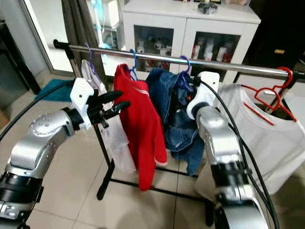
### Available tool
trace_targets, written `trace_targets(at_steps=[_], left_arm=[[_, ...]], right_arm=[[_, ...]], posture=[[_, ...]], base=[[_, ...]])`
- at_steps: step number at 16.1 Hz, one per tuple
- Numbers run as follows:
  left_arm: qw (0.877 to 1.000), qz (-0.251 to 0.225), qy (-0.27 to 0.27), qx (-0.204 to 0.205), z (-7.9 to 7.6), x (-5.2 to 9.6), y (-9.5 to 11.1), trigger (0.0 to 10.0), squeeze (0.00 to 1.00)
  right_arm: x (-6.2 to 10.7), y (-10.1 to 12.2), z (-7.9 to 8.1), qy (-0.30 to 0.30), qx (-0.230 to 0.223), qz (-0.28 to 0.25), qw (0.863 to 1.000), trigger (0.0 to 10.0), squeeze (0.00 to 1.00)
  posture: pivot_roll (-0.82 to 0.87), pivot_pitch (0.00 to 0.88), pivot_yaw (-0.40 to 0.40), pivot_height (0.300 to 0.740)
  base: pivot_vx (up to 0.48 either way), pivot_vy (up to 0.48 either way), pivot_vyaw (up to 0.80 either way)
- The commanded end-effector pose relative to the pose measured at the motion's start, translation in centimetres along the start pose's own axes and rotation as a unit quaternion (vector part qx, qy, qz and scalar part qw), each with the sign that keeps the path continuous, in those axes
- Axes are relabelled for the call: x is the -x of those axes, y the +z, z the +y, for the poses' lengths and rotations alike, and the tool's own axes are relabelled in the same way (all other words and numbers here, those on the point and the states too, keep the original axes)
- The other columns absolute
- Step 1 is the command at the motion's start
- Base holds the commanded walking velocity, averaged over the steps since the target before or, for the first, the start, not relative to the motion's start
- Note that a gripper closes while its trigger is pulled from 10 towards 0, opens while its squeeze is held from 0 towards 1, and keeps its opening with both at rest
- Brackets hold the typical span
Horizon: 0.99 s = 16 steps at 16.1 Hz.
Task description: Hang hanger
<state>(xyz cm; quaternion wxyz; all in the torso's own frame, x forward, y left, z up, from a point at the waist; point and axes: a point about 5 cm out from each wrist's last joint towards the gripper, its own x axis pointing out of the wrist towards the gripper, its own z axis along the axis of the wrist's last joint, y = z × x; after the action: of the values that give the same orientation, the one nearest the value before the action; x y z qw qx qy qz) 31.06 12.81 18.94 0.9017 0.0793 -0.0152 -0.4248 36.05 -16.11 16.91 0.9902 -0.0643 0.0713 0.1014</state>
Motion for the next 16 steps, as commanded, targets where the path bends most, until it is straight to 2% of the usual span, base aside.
trace_targets(at_steps=[1, 3, 5, 9, 16], left_arm=[[1.0, -0.004, -0.015, 0.0, -0.2, -0.3, 0.5, 10.0, 0.0], [1.0, -0.004, -0.017, 0.001, -0.2, -0.3, 0.5, 10.0, 0.0], [0.999, -0.013, -0.034, 0.004, -0.6, -0.5, 0.7, 10.0, 0.0], [0.999, -0.015, -0.04, 0.01, -0.7, -0.4, 0.6, 10.0, 0.0], [0.999, -0.016, -0.04, 0.013, -0.7, -0.5, 0.4, 10.0, 0.0]], right_arm=[[-0.8, 0.3, -0.5, 0.001, 0.011, 0.008, 1.0, 10.0, 0.0], [-1.1, 0.4, -0.5, 0.004, 0.016, 0.013, 1.0, 10.0, 0.0], [-2.3, 0.8, -0.7, 0.011, 0.016, 0.02, 1.0, 10.0, 0.0], [-3.6, 1.0, -0.4, 0.022, 0.007, 0.033, 0.999, 10.0, 0.0], [-4.4, 0.9, -0.1, 0.037, 0.0, 0.049, 0.998, 10.0, 0.0]], posture=[[-0.05, 0.0, 0.041, 0.74], [-0.05, 0.0, 0.042, 0.74], [-0.04, 0.0, 0.038, 0.74], [-0.04, 0.0, 0.034, 0.74], [-0.04, 0.0, 0.027, 0.74]], base=[[0.0, 0.0, 0.0], [0.0, 0.0, 0.0], [0.0, 0.0, 0.0], [0.0, 0.0, 0.0], [0.0, 0.0, 0.0]])
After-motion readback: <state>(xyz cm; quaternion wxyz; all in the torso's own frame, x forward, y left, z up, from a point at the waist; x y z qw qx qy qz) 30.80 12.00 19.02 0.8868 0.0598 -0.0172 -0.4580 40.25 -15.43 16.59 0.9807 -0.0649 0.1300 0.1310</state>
